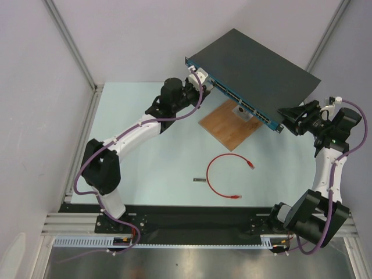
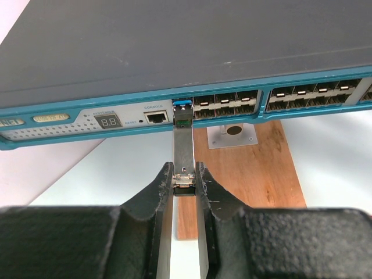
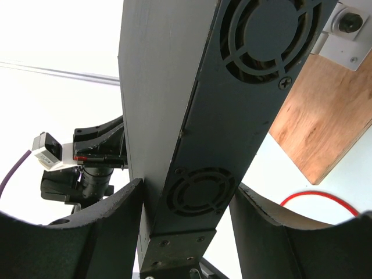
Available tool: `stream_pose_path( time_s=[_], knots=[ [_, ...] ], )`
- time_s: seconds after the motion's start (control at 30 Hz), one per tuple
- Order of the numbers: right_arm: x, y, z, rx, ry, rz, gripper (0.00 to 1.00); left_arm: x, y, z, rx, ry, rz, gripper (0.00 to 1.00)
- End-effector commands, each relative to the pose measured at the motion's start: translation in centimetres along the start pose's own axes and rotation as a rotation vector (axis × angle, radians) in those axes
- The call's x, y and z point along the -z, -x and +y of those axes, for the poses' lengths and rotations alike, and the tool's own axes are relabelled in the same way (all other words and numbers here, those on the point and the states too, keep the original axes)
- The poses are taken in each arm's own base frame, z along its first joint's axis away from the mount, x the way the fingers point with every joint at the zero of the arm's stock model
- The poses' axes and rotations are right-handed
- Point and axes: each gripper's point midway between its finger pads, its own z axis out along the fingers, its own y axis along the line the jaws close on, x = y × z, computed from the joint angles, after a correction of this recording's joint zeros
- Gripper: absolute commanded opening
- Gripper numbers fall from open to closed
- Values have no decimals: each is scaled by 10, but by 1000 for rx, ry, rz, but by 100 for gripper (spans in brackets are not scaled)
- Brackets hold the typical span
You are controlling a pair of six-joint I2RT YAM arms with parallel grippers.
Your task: Insert the plug into the switch port
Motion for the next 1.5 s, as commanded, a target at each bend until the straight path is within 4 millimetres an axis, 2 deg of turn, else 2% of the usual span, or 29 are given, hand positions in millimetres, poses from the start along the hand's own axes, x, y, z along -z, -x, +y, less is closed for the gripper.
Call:
stream_pose_path(
  time_s=[0.0,0.53,1.17,1.3,1.47],
  knots=[
    [-10,25,15,147,30,-67,0,12,53,-16,-54,-82,-136,0],
    [-14,23,11,117,23,-62,0,-3,37,-28,15,-100,-101,0],
    [-15,25,12,116,30,-80,0,-5,17,-45,70,-55,-59,0],
    [-15,25,12,114,31,-80,0,-1,11,-46,81,-48,-43,0],
    [-14,25,13,124,40,-69,0,18,7,-44,35,-44,-33,0]
  ],
)
